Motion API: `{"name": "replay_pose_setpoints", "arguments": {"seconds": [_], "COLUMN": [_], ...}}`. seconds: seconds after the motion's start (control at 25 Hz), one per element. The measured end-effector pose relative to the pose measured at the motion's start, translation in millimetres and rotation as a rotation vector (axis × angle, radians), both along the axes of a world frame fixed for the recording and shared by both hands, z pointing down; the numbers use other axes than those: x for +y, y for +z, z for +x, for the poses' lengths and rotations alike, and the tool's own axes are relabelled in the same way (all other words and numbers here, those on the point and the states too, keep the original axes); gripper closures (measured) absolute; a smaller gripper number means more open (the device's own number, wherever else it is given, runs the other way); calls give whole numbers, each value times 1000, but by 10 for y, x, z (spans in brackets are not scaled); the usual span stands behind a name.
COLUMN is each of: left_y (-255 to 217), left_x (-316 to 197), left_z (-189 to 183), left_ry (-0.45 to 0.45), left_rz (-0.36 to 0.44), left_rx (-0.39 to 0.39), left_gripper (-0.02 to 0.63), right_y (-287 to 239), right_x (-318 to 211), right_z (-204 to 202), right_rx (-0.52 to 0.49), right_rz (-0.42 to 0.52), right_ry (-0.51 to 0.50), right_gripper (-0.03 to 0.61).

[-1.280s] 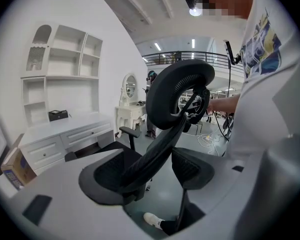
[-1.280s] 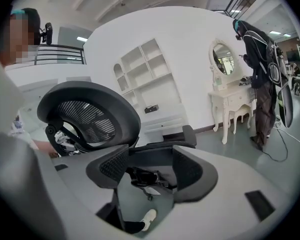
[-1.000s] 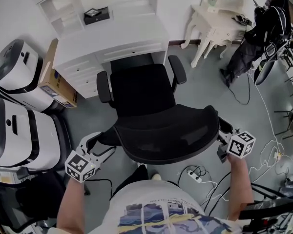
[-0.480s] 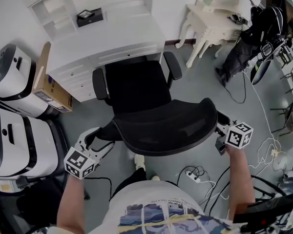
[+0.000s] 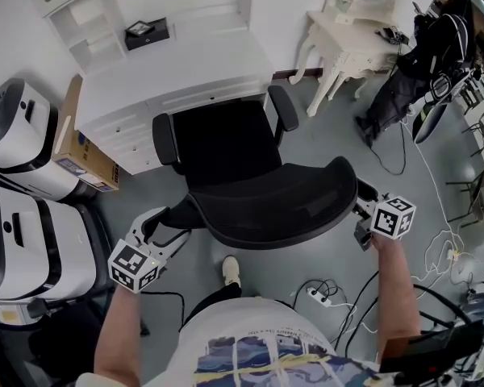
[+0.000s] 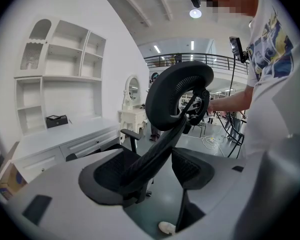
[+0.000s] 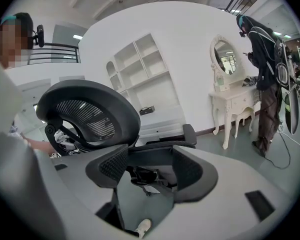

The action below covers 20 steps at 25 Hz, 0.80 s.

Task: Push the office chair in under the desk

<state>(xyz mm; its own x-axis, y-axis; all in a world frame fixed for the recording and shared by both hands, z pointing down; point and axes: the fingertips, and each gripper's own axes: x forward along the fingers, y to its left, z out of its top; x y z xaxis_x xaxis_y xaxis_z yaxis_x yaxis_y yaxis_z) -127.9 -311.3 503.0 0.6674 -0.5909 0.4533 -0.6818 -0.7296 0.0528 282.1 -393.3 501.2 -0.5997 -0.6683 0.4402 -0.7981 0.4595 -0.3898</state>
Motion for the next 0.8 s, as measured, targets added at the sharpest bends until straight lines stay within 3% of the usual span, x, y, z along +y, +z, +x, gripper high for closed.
{"name": "replay_pose_setpoints", "arguments": {"seconds": [0.8], "left_y": [1], "left_x": [-357], "left_z": [-85], "left_ry": [7], "left_rz": [-1], "left_rx": [-2], "left_gripper": [296], "right_y": [9], "right_x": [-285], "right_z": [-66], "right_rx": [-24], "right_rz": [13], "right_ry": [31], "right_gripper": [285]}}
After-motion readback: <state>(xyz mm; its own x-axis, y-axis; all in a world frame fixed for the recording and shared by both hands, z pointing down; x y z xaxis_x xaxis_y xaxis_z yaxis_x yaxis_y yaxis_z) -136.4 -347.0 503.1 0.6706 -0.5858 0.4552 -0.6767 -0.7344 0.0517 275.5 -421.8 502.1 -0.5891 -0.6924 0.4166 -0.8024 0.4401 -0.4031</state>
